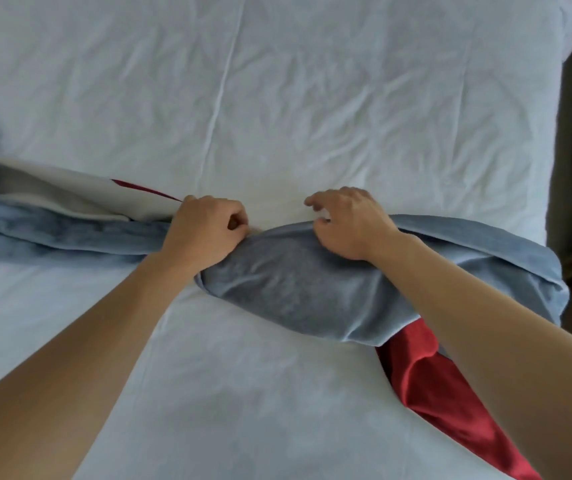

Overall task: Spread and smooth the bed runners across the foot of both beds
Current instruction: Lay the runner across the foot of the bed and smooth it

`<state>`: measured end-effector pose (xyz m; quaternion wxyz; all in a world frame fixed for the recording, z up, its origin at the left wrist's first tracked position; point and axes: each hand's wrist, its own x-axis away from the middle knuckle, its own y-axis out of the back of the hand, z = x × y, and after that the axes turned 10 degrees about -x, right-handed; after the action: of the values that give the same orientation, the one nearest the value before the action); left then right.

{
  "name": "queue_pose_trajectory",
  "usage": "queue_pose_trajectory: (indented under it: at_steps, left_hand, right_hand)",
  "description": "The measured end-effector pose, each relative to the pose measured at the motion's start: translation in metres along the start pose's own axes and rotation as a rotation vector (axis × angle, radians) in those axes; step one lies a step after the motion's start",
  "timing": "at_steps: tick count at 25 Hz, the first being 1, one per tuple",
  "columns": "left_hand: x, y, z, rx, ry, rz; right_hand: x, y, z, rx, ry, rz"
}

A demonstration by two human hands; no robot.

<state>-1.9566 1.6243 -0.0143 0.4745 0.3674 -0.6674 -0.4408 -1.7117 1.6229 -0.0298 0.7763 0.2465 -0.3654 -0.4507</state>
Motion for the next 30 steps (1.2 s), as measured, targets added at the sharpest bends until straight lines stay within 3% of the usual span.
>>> queue_pose_trajectory:
  at_steps: [4, 6, 11, 15, 20, 23, 27, 28, 30]
  left_hand:
    - [0.001, 0.008, 0.006, 0.138, -0.034, -0.183]
    - [0.003, 0.006, 0.000, 0.147, -0.045, -0.155]
    - [-0.006, -0.002, -0.011, -0.071, -0.020, 0.047]
    - [-0.037, 0.010, -0.009, -0.025, -0.005, 0.031]
    - [-0.094, 0.030, -0.035, 0.375, 0.044, -0.047]
    - [-0.084, 0.030, -0.014, 0.577, 0.039, 0.050]
    - [-0.039, 0.012, 0.029, 0.257, -0.151, 0.284]
    - [-0.036, 0.007, 0.037, 0.139, -0.219, 0.270]
    - [-0.040, 0.003, 0.050, 0.004, -0.270, 0.167]
  right_hand:
    - [-0.016, -0.028, 0.031, 0.072, 0.043, 0.110]
    - [-0.018, -0.032, 0.033, 0.054, -0.004, 0.095]
    - [-0.025, -0.017, 0.020, 0.152, -0.122, -0.188]
    - [-0.017, 0.015, -0.016, 0.225, -0.387, -0.385]
    - [-0.036, 0.012, 0.021, 0.020, -0.043, -0.357]
    - [-0.054, 0.012, 0.023, 0.104, -0.098, -0.444]
    - [-0.041, 0.046, -0.020, 0.217, -0.525, -0.502]
    - [-0.039, 0.050, -0.025, 0.229, -0.571, -0.502]
    - [-0.042, 0.044, -0.019, 0.256, -0.467, -0.489]
